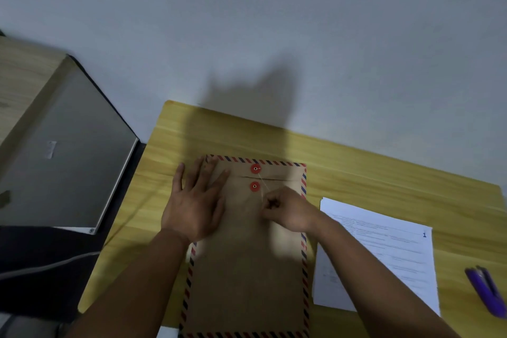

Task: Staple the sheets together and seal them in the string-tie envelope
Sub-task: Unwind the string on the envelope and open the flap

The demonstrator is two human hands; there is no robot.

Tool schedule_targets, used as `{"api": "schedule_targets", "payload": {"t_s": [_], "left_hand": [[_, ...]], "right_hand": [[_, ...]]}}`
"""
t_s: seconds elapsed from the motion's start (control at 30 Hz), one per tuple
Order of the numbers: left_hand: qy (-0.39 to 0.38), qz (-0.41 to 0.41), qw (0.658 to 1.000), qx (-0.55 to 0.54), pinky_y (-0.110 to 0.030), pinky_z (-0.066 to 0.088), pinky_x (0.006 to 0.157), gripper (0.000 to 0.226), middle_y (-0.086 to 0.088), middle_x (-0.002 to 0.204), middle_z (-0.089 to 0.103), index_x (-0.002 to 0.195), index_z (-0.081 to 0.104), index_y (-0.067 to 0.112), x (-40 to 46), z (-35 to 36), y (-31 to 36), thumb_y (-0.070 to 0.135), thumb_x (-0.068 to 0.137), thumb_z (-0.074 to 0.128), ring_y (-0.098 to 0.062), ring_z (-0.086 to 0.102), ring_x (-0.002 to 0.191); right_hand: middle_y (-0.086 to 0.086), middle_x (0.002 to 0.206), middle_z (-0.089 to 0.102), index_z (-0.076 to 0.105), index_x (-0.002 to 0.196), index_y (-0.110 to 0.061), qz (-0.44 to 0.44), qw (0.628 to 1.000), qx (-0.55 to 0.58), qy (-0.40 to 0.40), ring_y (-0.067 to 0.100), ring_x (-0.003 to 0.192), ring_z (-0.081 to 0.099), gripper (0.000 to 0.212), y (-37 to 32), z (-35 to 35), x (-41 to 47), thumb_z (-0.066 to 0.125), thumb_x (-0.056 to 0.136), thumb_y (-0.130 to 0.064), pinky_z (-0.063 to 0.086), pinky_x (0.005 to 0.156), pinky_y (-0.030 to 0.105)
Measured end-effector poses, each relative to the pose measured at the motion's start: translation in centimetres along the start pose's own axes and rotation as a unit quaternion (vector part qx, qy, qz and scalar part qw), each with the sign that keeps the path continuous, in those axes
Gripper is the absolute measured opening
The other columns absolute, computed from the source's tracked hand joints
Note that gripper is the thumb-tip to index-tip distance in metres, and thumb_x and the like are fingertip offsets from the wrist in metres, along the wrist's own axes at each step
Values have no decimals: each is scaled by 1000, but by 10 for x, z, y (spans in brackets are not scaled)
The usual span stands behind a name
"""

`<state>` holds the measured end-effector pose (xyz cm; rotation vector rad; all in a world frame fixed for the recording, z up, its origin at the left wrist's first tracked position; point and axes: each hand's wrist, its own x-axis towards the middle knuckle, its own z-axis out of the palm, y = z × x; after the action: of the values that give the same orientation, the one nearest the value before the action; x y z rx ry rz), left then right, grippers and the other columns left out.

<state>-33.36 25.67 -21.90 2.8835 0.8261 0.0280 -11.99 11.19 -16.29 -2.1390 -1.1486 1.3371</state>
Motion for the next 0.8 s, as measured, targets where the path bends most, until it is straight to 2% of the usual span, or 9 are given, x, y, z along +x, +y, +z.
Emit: {"api": "schedule_targets", "payload": {"t_s": [0.07,0.23,0.33,0.4,0.47,0.53,0.6,0.7,0.8], "left_hand": [[-1,-2,1000,0,-64,11,125,65,-7,174,17,164,27,31,0,-2,0,51,103,32,-32,7,162],[1,3,1000,-7,-65,11,125,65,-7,174,16,163,29,30,0,-4,1,51,102,35,-31,6,162],[6,5,1000,-23,-64,13,125,61,-10,174,16,157,43,26,0,-4,0,50,100,45,-29,11,162],[18,12,999,-41,-63,15,125,50,-12,173,19,142,57,25,-1,-3,-1,48,98,51,-30,17,161],[28,16,998,-49,-62,17,125,46,-13,172,20,137,61,26,-1,-1,-2,47,97,52,-32,18,160],[26,12,999,-41,-62,17,125,52,-14,173,16,146,55,29,-1,-1,-1,49,98,49,-35,16,160],[19,2,999,-30,-61,17,126,59,-14,174,9,154,47,30,0,-1,-1,51,98,47,-36,12,161],[16,-12,1000,-23,-58,16,127,69,-14,175,0,162,31,29,0,-1,0,53,99,44,-35,9,161],[15,-18,999,-27,-55,14,129,75,-14,175,-6,166,16,31,-1,0,1,55,100,43,-33,6,162]], "right_hand": [[-7,55,49,55,59,-14,17,998,-49,36,5,52,41,29,-3,-24,1,64,87,-16,36,59,31],[1,82,74,77,81,-16,10,966,-143,217,21,79,67,16,-17,-63,31,63,87,-20,53,68,32],[7,114,73,78,100,-17,-46,921,-240,304,30,109,66,20,-25,-65,47,65,85,-18,55,87,43],[13,140,60,76,111,-20,-117,876,-331,330,34,134,52,30,-26,-60,53,70,82,-22,45,102,53],[13,147,56,74,111,-23,-207,818,-407,350,38,142,46,31,-29,-55,51,66,82,-27,36,109,58],[14,144,58,72,112,-25,-265,787,-448,331,38,142,46,30,-27,-49,46,63,85,-30,30,112,63],[11,142,58,69,120,-26,-270,795,-464,282,36,138,51,37,-21,-43,41,63,85,-38,29,112,66],[5,145,55,53,141,-29,-204,838,-471,186,28,135,53,61,-1,-36,39,57,86,-55,35,110,60],[1,138,61,54,144,-27,-186,861,-437,181,25,124,60,57,12,-34,43,54,92,-50,47,98,47]]}}
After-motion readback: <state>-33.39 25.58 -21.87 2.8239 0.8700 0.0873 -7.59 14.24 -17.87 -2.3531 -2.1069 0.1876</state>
